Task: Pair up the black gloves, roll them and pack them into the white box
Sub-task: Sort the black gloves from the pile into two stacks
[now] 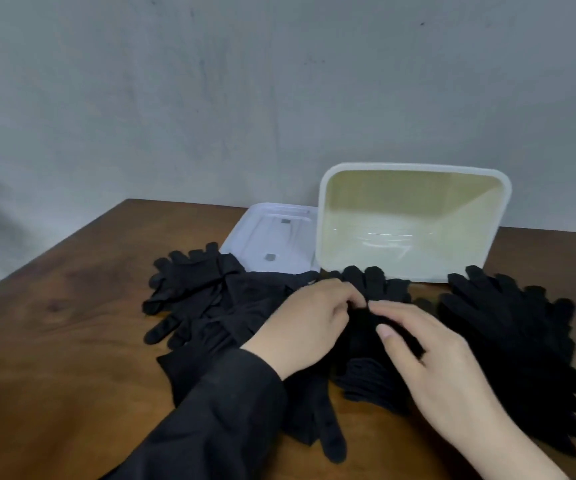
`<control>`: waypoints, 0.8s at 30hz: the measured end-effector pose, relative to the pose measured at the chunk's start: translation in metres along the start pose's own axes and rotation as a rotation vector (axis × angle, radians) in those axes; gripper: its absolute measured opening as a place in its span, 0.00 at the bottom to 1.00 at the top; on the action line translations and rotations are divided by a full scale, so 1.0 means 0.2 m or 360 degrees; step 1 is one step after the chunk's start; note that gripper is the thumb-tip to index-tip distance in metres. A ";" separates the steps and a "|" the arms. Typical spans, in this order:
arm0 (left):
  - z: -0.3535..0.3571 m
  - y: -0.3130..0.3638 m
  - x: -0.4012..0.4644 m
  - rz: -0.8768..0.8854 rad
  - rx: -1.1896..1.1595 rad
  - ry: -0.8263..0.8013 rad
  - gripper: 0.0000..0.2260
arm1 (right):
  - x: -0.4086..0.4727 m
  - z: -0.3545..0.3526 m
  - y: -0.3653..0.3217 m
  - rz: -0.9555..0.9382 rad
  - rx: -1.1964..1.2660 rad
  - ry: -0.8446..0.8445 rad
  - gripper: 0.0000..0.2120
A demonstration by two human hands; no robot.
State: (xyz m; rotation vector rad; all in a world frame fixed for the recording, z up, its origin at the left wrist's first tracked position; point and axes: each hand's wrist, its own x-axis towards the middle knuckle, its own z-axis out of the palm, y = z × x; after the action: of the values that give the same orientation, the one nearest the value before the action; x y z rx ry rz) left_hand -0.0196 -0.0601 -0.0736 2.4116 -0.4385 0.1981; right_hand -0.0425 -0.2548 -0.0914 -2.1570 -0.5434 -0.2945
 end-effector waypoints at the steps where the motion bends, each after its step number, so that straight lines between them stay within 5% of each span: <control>1: -0.05 -0.01 -0.01 -0.0093 -0.0025 0.0093 0.13 | 0.00 0.03 0.01 0.0027 -0.0017 -0.0075 0.13; 5: -0.31 -0.17 -0.09 -0.0606 0.0205 0.0437 0.05 | -0.01 0.05 0.06 0.0080 -0.0050 -0.0214 0.14; 9: -0.44 -0.28 -0.16 -0.0965 0.0424 -0.0036 0.15 | 0.00 0.04 0.07 0.0079 -0.0033 -0.0276 0.14; 15: -0.43 -0.29 -0.21 -0.0865 0.0503 -0.0444 0.16 | 0.02 0.04 0.08 0.0029 -0.0014 -0.0349 0.17; 20: -0.43 -0.33 -0.20 -0.0762 0.0575 -0.0366 0.10 | 0.02 0.05 0.10 0.0048 -0.0006 -0.0325 0.18; 24: -0.44 -0.32 -0.19 -0.0656 0.0242 0.0127 0.08 | 0.02 0.05 0.10 0.0056 0.0002 -0.0304 0.17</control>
State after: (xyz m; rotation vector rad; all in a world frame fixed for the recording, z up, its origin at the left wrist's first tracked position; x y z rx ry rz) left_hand -0.0340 0.0530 -0.0535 2.5697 0.1182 0.1469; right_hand -0.0300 -0.2564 -0.1093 -2.2041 -0.6115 -0.0688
